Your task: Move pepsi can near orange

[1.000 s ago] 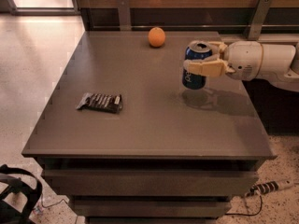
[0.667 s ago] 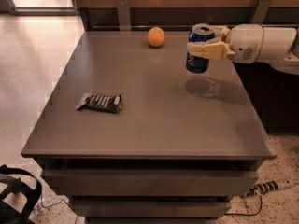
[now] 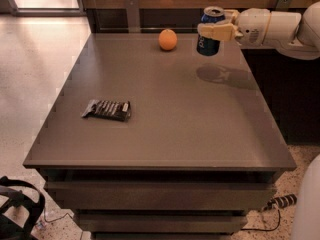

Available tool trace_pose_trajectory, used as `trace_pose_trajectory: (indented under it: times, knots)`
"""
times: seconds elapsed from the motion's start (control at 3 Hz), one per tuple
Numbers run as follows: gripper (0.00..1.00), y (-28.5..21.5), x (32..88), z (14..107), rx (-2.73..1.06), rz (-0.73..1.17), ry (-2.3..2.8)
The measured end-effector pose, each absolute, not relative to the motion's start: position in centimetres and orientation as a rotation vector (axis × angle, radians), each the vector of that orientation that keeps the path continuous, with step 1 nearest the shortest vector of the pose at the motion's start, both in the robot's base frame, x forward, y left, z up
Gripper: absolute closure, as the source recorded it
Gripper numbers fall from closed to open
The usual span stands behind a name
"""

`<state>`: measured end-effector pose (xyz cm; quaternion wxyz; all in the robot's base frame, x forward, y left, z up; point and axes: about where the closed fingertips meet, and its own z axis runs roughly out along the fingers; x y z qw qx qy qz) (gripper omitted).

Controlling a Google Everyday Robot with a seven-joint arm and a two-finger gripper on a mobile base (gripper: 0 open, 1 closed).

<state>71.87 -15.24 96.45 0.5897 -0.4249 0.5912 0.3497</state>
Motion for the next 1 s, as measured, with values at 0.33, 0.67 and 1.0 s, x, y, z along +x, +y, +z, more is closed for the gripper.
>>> trace_pose_trajectory:
  times: [0.33, 0.67, 1.0]
  knots:
    - [1.0, -15.4, 75.4, 95.7, -0.962, 0.798, 1.369]
    - [1.0, -15.5, 77.2, 95.0, -0.953, 0.764, 1.384]
    - [1.0, -15.0, 78.7, 94.3, -0.949, 0.717, 1.398]
